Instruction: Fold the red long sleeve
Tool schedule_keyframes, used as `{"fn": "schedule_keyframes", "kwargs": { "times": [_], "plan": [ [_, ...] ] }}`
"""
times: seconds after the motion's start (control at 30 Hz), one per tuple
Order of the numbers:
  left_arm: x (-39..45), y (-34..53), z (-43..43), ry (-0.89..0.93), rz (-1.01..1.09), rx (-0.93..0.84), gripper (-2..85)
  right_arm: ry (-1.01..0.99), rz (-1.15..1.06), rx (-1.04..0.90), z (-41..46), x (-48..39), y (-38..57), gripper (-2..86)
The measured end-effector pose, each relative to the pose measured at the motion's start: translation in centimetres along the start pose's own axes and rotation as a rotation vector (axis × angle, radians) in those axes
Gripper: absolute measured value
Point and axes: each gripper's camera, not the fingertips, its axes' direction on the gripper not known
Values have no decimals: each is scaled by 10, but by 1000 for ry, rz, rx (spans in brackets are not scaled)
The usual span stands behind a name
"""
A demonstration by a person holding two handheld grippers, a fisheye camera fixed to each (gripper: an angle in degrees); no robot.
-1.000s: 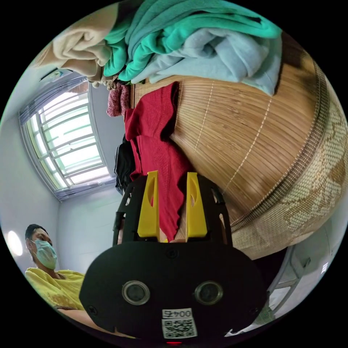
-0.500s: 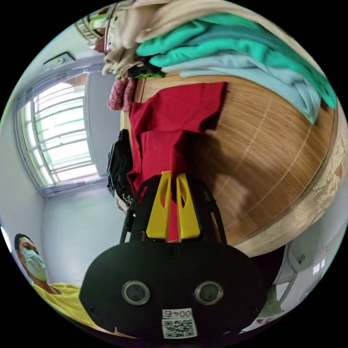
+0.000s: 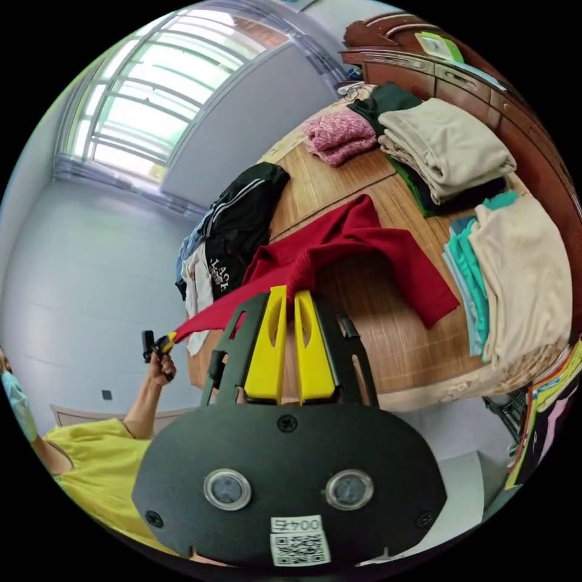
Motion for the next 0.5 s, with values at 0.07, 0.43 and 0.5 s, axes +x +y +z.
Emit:
{"fn": "schedule_keyframes", "kwargs": {
  "times": [0.07, 0.43, 0.5],
  "plan": [
    [-1, 29, 1, -45, -17, -90, 20, 36, 40, -40, 21, 0, 33, 21],
    [-109, 158, 91, -108, -348, -329, 21, 183, 407, -240, 185, 75, 154, 23],
    [-111, 165, 102, -130, -363, -376, 23, 227, 416, -265, 204, 77, 158, 24]
  ]
}}
